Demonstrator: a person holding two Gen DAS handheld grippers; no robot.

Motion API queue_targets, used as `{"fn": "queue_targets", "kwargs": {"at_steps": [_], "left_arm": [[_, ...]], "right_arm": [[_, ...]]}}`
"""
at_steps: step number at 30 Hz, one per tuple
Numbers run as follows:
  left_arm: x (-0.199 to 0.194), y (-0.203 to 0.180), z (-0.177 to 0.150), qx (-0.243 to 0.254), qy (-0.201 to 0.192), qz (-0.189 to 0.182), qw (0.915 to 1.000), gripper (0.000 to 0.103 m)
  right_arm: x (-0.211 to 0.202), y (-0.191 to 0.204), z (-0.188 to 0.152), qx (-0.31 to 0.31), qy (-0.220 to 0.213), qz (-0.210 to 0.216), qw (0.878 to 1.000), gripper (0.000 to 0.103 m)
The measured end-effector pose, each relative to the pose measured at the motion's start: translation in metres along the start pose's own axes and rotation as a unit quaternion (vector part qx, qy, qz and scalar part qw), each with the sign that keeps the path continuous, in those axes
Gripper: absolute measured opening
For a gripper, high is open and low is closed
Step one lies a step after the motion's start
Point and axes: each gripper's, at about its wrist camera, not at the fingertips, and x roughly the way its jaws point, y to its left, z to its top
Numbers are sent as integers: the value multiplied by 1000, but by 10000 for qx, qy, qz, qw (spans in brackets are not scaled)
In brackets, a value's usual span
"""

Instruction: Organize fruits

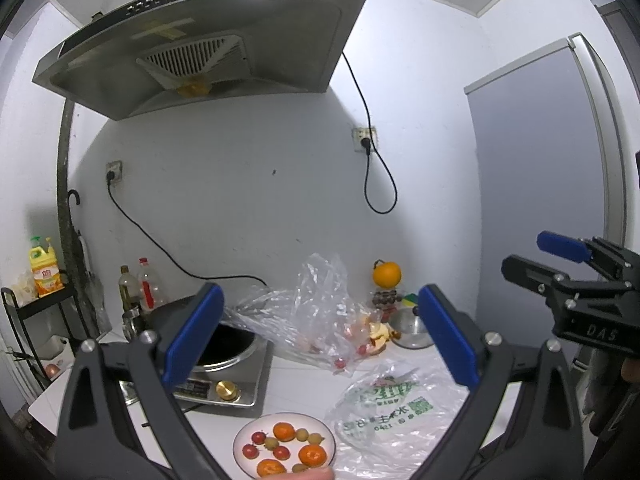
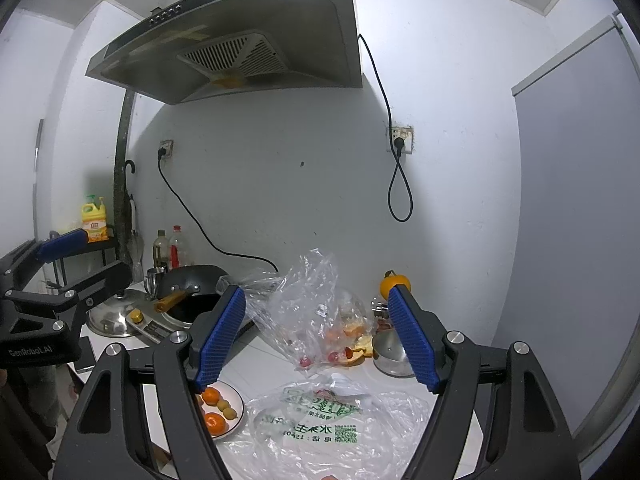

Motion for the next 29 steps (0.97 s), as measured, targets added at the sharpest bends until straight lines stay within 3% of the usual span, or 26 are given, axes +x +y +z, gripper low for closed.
{"fn": "queue_targets", "kwargs": {"at_steps": [29], "left_arm": [[3, -7, -5, 11, -67, -211, 9998, 99]], "right_arm": [[0, -3, -6, 40, 74, -61, 9999, 77]]}}
